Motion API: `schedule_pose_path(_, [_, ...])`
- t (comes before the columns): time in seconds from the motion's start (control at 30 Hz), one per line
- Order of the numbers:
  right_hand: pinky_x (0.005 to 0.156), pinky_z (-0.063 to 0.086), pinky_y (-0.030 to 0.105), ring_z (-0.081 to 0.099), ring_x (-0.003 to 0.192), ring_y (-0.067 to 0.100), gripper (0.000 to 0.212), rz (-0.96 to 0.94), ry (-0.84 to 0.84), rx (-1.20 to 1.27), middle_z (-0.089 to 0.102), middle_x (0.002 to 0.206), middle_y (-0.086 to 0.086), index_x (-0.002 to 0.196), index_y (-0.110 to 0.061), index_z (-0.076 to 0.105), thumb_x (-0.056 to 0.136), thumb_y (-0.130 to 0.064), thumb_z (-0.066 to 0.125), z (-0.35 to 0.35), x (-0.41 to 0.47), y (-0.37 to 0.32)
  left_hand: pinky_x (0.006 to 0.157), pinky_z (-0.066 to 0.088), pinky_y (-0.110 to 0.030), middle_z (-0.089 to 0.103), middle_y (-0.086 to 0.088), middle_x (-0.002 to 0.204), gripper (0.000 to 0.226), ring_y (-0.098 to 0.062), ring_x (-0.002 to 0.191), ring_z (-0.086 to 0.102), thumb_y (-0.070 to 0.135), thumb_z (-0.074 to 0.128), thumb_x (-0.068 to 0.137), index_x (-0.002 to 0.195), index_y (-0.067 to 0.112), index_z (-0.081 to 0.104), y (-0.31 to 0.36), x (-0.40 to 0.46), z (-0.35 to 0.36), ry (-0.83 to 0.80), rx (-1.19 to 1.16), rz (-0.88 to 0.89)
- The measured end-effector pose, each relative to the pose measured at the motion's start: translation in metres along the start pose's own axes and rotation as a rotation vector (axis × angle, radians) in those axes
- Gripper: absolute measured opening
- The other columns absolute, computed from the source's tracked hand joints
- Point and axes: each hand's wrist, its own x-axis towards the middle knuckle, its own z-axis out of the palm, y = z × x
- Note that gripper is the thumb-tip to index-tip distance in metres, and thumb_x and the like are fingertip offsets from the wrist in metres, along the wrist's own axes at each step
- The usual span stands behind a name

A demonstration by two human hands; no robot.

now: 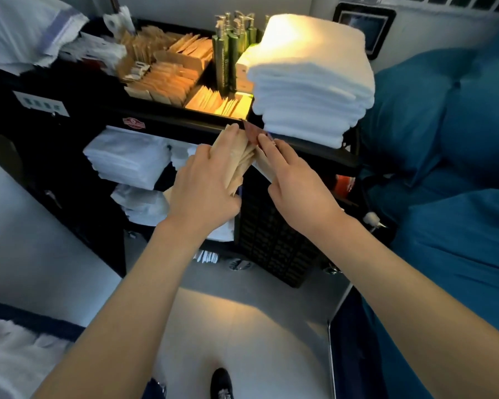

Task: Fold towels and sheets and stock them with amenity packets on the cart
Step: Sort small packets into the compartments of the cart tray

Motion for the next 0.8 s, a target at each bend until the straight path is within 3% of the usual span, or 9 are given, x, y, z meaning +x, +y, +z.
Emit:
schedule_pose_path(0.2, [0.103,0.048,0.045,0.038,0.144,0.034,0.079,-0.080,-0.003,-0.060,0.019,0.168,0.011,0.163,-0.011,0.014,0.095,0.003,0.053,0.016,0.052,-0.015,0.067,0.046,-0.040,0.050,-0.006,0.112,0.126,-0.030,0.095,0.055,0.026,0.082,0.062,0.159,0.045,0.004,-0.044,0.034,0.002,0.001,-0.003,-0.029])
schedule_pose_path(0.37, [0.102,0.049,0.037,0.034,0.148,0.027,0.086,-0.071,-0.038,-0.027,0.012,0.170,0.004,0.164,-0.021,0.004,0.096,0.002,0.051,0.028,0.097,-0.018,0.067,0.046,-0.040,0.049,-0.006,0.112,0.124,-0.031,0.092,0.055,0.026,0.080,0.062,0.159,0.046,0.004,-0.074,0.060,0.008,0.024,-0.001,-0.076])
schedule_pose_path(0.53, [0.104,0.048,0.042,0.042,0.142,0.033,0.086,-0.065,-0.059,0.051,0.014,0.170,0.006,0.164,-0.027,0.003,0.098,-0.004,0.054,0.049,0.145,-0.007,0.066,0.041,-0.038,0.047,-0.004,0.110,0.124,-0.028,0.087,0.052,0.027,0.080,0.062,0.159,0.046,0.005,-0.099,0.095,0.021,0.037,0.006,-0.109])
schedule_pose_path(0.67, [0.097,0.052,0.044,0.047,0.135,0.034,0.085,-0.093,-0.033,0.086,0.018,0.168,0.007,0.164,-0.029,0.004,0.098,-0.005,0.052,0.066,0.194,0.011,0.067,0.040,-0.038,0.048,-0.004,0.113,0.123,-0.030,0.090,0.054,0.029,0.080,0.064,0.159,0.047,0.003,-0.115,0.135,0.035,0.039,0.037,-0.142])
schedule_pose_path(0.8, [0.092,0.053,0.041,0.047,0.133,0.034,0.086,-0.154,-0.013,0.124,0.019,0.167,0.007,0.163,-0.029,0.005,0.098,-0.005,0.056,0.078,0.252,0.032,0.076,0.050,-0.047,0.047,-0.005,0.120,0.125,-0.031,0.099,0.054,0.028,0.081,0.065,0.159,0.046,0.001,-0.128,0.183,0.041,0.035,0.047,-0.185])
